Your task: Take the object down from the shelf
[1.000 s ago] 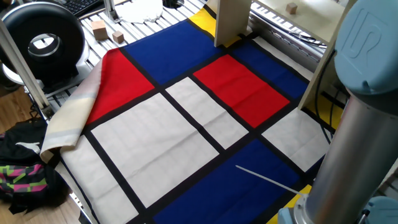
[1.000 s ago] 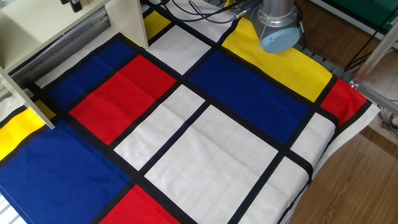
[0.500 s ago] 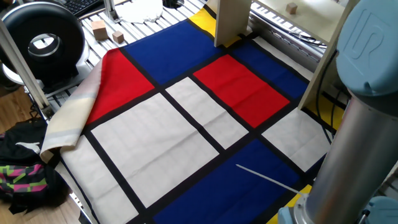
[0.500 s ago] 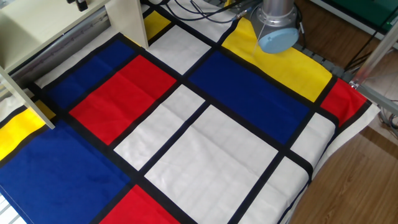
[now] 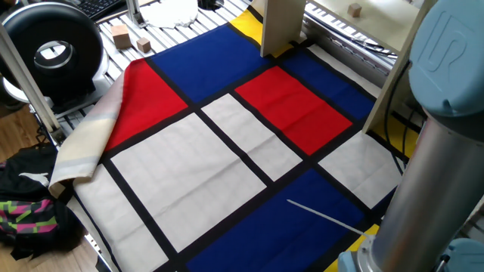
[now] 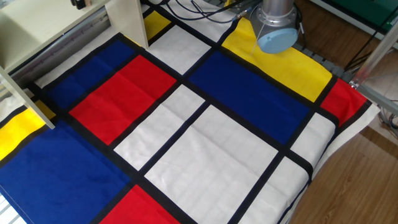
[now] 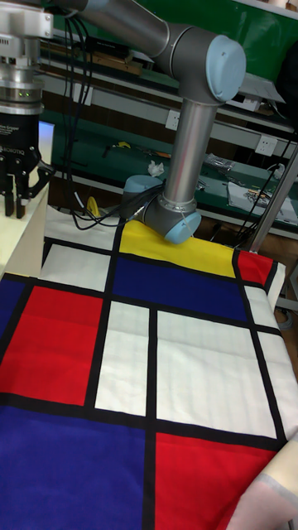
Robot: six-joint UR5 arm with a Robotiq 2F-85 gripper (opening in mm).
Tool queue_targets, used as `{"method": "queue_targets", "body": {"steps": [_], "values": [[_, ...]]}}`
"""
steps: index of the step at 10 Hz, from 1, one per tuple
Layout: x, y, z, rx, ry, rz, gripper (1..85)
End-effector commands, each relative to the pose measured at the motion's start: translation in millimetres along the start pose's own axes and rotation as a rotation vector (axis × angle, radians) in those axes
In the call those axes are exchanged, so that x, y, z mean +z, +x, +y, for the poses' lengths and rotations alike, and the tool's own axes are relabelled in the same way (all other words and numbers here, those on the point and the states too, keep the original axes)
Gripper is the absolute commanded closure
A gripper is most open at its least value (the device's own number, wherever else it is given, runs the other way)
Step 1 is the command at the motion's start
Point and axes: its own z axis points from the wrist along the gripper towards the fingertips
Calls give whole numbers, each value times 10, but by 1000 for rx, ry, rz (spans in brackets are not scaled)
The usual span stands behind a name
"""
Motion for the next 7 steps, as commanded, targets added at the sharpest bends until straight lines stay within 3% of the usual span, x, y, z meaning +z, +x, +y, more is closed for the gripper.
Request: {"method": "queue_targets", "body": {"steps": [1,3,4,5,7], "values": [[-10,-56,32,40,-12,-20,717],[-23,-100,50,54,-12,-28,800],[-51,-62,15,9,6,2,700],[-111,-77,-32,-40,26,24,657],[-210,-32,-45,-106,24,61,493]]}}
